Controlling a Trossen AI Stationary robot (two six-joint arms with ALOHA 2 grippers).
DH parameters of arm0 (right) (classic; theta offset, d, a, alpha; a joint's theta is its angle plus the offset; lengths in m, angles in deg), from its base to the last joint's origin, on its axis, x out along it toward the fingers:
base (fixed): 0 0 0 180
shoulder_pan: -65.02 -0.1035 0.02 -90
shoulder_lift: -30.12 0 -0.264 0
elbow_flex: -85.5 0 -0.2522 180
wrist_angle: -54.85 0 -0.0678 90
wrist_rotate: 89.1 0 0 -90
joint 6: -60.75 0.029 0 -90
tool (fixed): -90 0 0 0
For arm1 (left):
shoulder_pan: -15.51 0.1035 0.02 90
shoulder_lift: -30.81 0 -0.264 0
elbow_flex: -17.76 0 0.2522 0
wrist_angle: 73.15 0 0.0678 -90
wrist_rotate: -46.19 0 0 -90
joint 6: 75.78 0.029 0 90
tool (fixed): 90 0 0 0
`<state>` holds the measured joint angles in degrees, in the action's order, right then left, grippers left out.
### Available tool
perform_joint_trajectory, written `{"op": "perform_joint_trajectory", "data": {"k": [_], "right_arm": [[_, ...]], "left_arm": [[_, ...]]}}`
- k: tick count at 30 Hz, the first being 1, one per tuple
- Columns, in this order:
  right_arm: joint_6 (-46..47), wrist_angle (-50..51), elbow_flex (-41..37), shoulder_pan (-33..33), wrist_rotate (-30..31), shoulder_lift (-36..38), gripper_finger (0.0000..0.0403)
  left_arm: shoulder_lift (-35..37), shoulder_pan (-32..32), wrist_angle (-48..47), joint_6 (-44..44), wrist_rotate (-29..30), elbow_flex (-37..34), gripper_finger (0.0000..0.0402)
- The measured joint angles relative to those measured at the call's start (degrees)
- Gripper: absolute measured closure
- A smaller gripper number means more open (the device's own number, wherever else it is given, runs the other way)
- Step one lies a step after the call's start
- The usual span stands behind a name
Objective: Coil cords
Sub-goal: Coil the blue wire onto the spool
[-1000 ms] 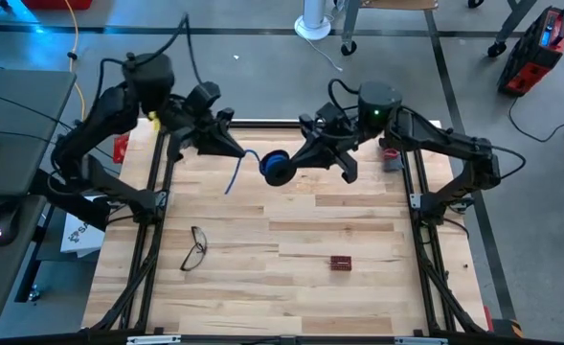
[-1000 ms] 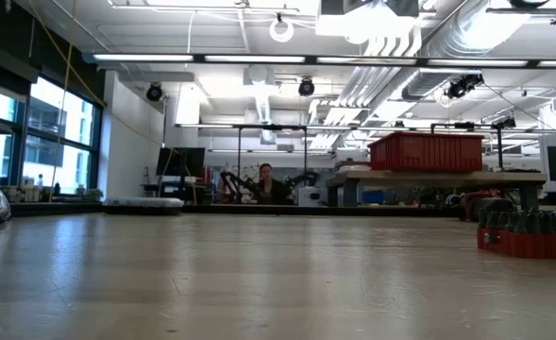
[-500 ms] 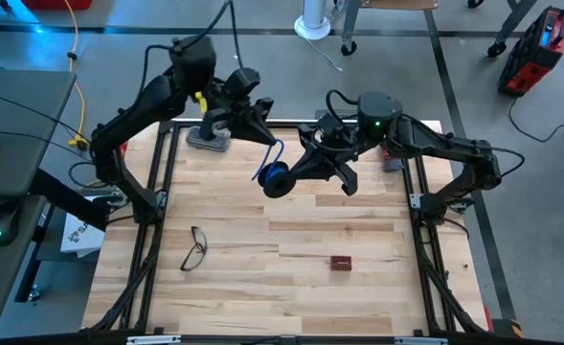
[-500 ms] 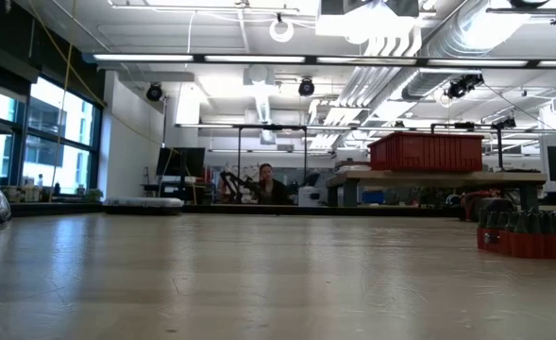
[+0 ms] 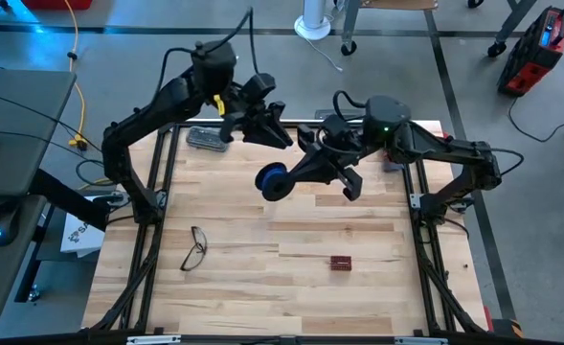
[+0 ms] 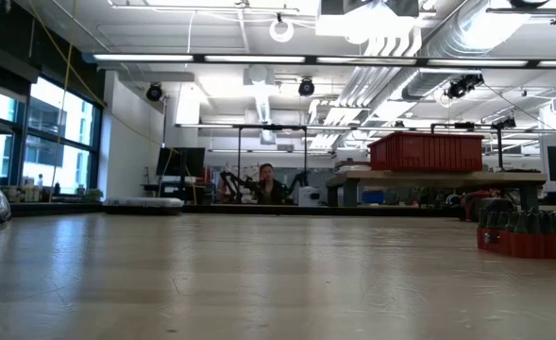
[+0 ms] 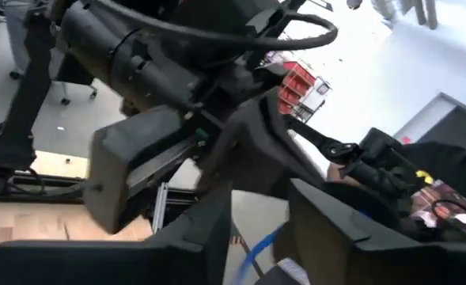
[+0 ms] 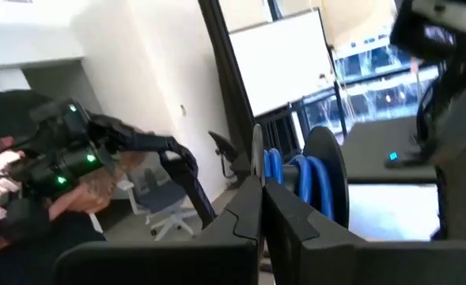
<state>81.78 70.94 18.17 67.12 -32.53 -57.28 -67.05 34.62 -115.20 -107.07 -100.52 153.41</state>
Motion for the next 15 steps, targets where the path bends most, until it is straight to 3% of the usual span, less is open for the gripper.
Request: {"op": "perform_joint_trajectory", "data": {"k": [9,15], "right_arm": [[1.0,-2.9,0.0,0.0,0.0,0.0,0.0403],[1.0,-3.0,0.0,0.0,-0.1,0.0,0.0403]], "left_arm": [[0.6,0.8,-2.7,2.4,1.1,0.0,0.0250],[3.6,2.9,-18.3,15.5,7.8,0.0,0.0250]]}}
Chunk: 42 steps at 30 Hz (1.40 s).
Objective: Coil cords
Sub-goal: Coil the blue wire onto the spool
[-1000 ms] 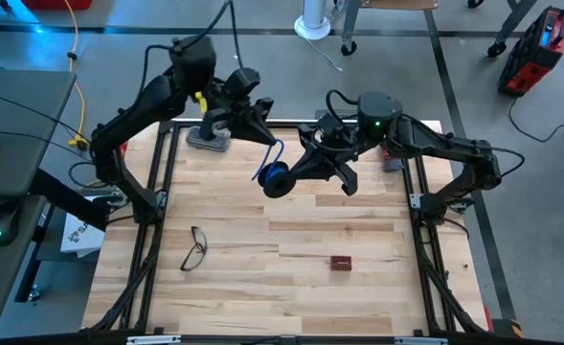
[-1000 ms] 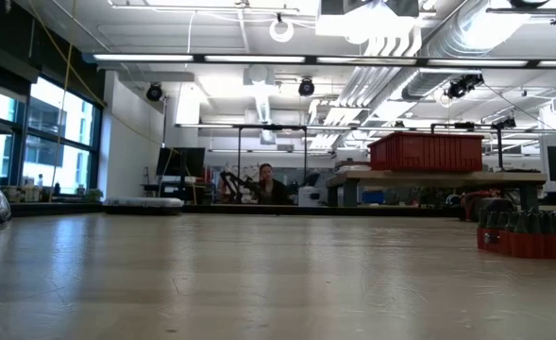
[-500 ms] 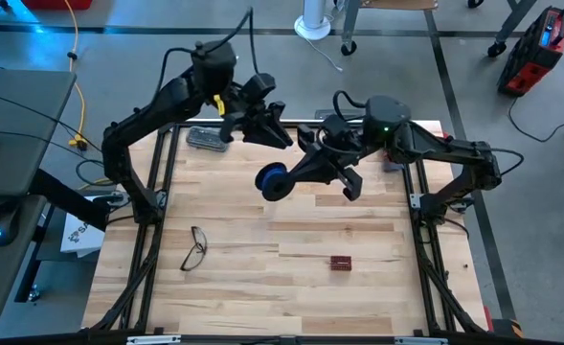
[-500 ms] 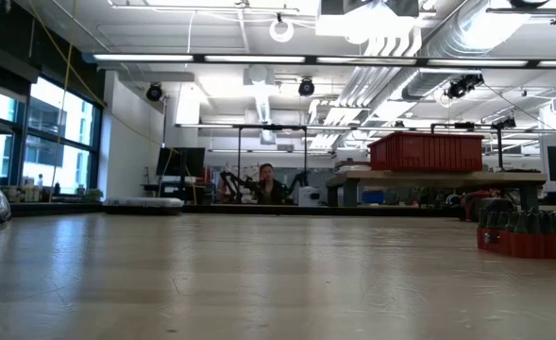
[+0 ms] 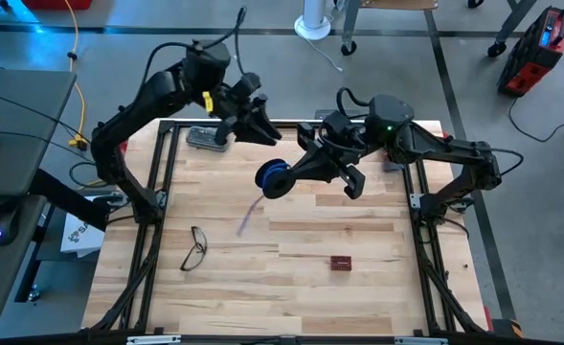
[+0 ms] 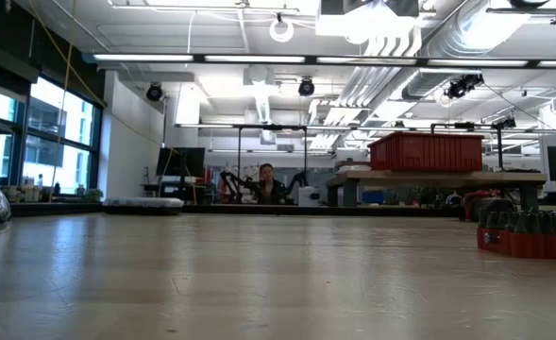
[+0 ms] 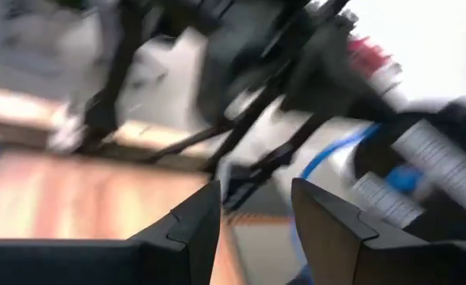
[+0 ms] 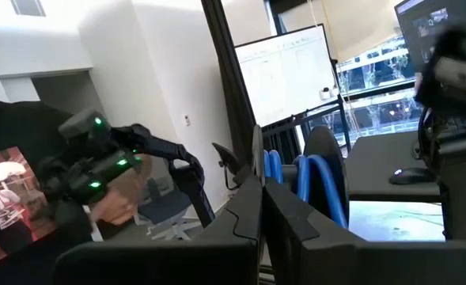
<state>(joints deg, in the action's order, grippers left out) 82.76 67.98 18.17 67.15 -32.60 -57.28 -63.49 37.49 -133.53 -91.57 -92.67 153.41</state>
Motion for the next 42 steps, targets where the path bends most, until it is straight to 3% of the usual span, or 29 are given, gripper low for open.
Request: {"op": "perform_joint_trajectory", "data": {"k": [5,9,12,18,22,26,34,42], "right_arm": [[-2.4,0.0,0.0,0.1,0.1,0.0,0.0403],[-4.0,-0.1,0.0,0.5,0.4,0.0,0.0403],[-4.5,-0.1,0.0,1.0,0.5,0.0,0.0403],[-4.5,-0.1,0.0,2.2,0.5,0.0,0.0403],[-4.5,-0.6,0.0,3.1,0.5,0.0,0.0403],[-4.5,-0.9,0.0,3.9,0.5,0.0,0.0403],[-4.1,-4.0,0.0,4.0,0.5,0.0,0.0403],[-4.0,-6.5,0.0,4.0,0.6,0.0,0.0403]], "left_arm": [[2.4,0.2,-15.0,11.4,10.8,-1.6,0.0250],[6.2,-1.6,-14.1,11.8,12.7,-9.2,0.0251],[10.3,-3.6,-5.4,8.6,15.1,-19.3,0.0251],[19.9,-7.0,27.0,-5.1,23.0,-44.3,0.0251],[21.8,-9.3,47.0,-10.9,28.4,-54.0,0.0251],[21.5,-11.6,54.8,-9.4,30.4,-55.3,0.0251],[21.5,-14.0,53.8,1.9,34.4,-53.1,0.0251],[20.8,-13.8,53.8,2.5,36.3,-53.1,0.0251]]}}
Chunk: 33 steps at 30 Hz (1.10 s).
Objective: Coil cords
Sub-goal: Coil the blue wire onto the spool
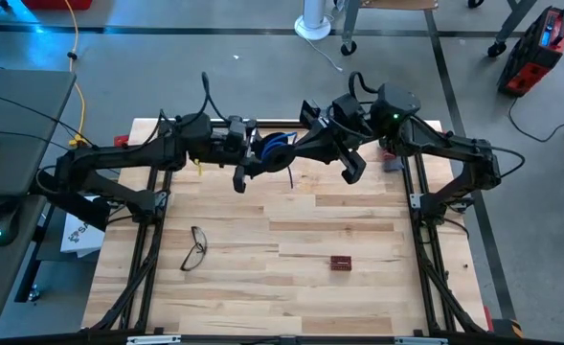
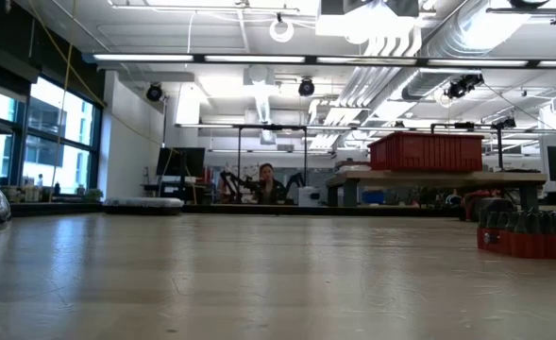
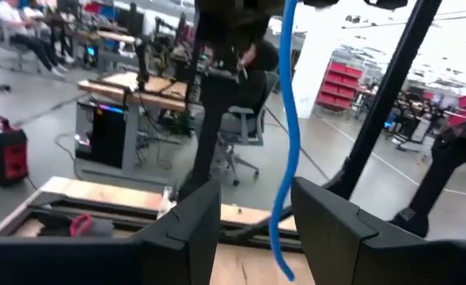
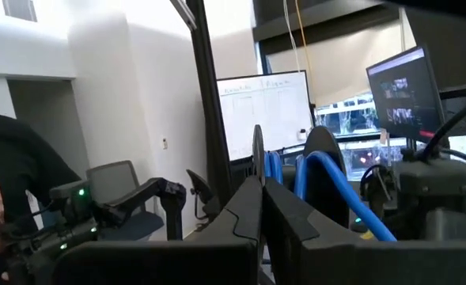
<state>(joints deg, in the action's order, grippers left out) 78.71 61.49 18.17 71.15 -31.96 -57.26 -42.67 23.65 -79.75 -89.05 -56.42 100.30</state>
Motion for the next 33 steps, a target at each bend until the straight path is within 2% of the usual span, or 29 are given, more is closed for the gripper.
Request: {"op": "perform_joint_trajectory", "data": {"k": [6,12,25,33], "right_arm": [[-0.1,-0.3,0.0,0.0,0.5,0.0,0.0403],[-0.5,-0.2,0.0,0.0,0.5,0.0,0.0403],[-0.5,-0.3,0.0,0.0,0.4,0.0,0.0403],[-0.5,-0.3,0.0,0.0,0.4,0.0,0.0403]], "left_arm": [[-1.8,-2.1,0.9,-1.5,-1.1,0.0,0.0251],[-3.1,-3.4,3.1,-1.5,1.7,0.0,0.0253],[-2.5,-3.4,0.0,-1.5,2.8,0.0,0.0345],[-1.6,-3.4,-0.5,-1.5,2.8,0.0,0.0354]]}}
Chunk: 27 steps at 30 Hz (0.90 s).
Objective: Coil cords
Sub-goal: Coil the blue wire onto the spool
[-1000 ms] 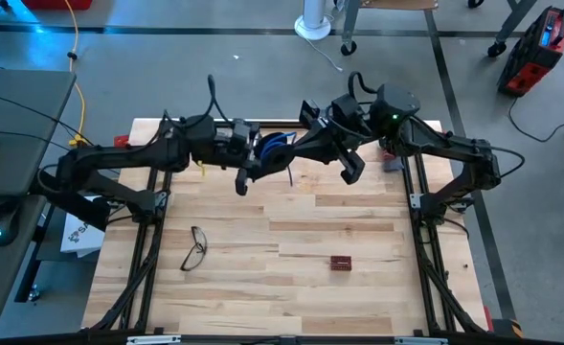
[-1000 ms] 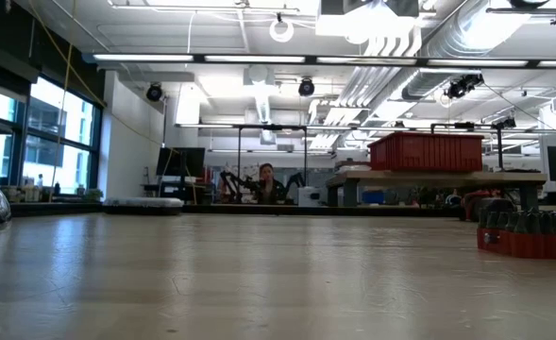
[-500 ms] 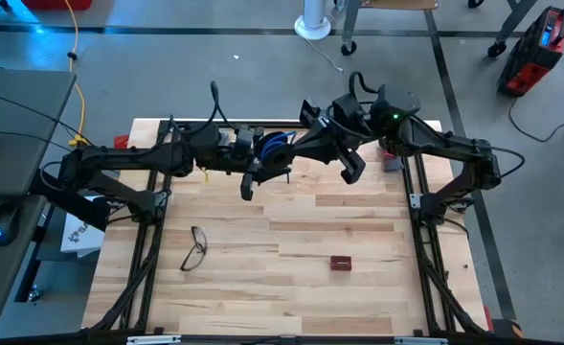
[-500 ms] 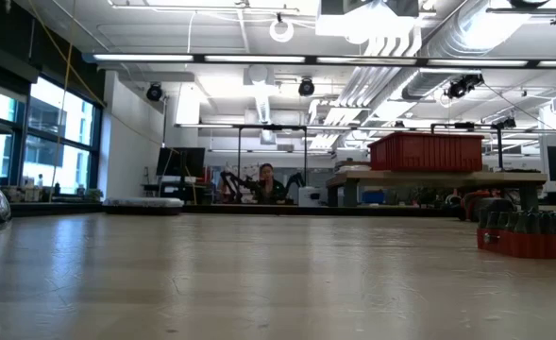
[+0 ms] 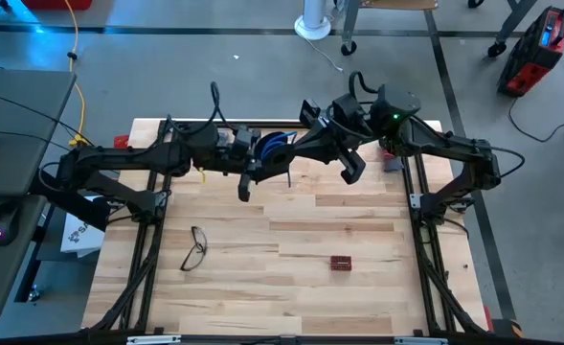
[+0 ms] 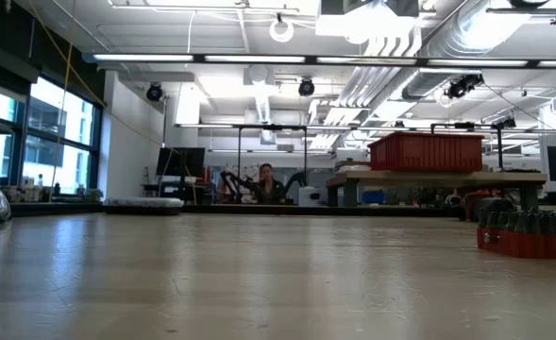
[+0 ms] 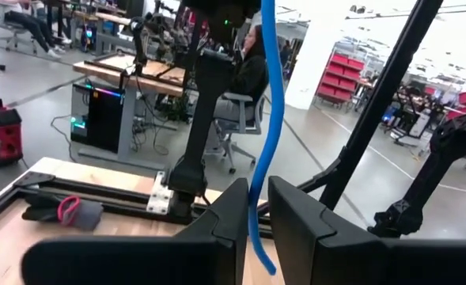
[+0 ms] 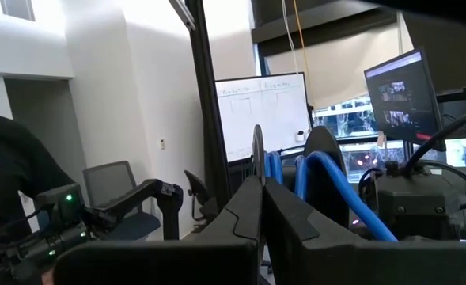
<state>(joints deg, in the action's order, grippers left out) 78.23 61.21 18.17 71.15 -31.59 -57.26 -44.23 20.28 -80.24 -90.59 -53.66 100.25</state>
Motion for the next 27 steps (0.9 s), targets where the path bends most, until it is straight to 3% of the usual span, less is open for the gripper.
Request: {"op": "perform_joint_trajectory", "data": {"k": [5,10,16,27], "right_arm": [[0.0,0.0,0.0,0.0,0.0,0.0,0.0403],[0.0,0.0,0.0,0.0,0.0,0.0,0.0403],[-1.5,0.0,0.0,0.3,0.0,0.0,0.0403],[-4.0,3.8,0.0,3.5,5.5,0.5,0.0403]], "left_arm": [[0.0,0.0,-0.7,-0.2,0.3,0.0,0.0353],[0.0,0.0,-0.2,-1.7,0.4,0.0,0.0391],[0.6,0.0,-2.8,-6.1,-0.8,0.0,0.0398],[9.1,-1.9,-14.1,-12.5,-4.6,0.0,0.0401]]}}
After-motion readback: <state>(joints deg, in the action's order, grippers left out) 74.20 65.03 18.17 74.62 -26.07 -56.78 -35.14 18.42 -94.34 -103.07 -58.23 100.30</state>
